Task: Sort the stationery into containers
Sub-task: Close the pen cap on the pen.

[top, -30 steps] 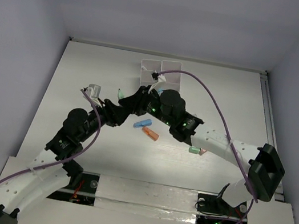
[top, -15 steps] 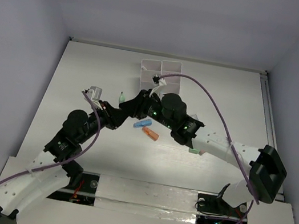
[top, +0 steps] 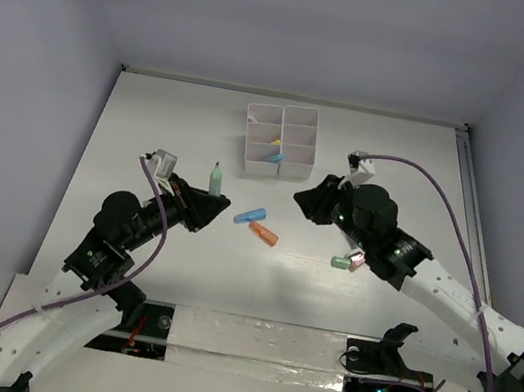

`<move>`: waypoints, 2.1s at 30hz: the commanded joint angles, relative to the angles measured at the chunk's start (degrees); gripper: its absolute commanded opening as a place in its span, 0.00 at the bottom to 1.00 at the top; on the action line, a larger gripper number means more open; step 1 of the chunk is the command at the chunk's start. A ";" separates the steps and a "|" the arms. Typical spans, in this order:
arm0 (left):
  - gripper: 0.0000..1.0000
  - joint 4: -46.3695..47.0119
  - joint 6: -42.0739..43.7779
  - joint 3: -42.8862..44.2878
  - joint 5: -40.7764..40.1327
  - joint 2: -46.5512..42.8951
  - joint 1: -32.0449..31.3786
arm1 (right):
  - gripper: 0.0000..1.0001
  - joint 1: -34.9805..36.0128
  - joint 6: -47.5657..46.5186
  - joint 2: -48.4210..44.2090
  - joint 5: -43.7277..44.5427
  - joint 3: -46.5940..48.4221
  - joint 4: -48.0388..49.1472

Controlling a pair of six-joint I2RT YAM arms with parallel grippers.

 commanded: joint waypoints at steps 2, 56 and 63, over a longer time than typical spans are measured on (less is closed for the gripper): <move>0.00 -0.20 4.25 6.42 7.23 2.08 0.11 | 0.20 -3.87 -3.67 -1.48 7.83 -4.03 -19.06; 0.00 -11.89 18.40 11.70 -0.68 -2.57 -1.03 | 0.85 -15.22 -1.30 17.33 1.07 -4.30 -33.35; 0.00 -11.72 18.40 11.61 -0.76 -2.22 -1.03 | 0.81 -13.29 0.36 17.15 -6.83 -4.83 -27.02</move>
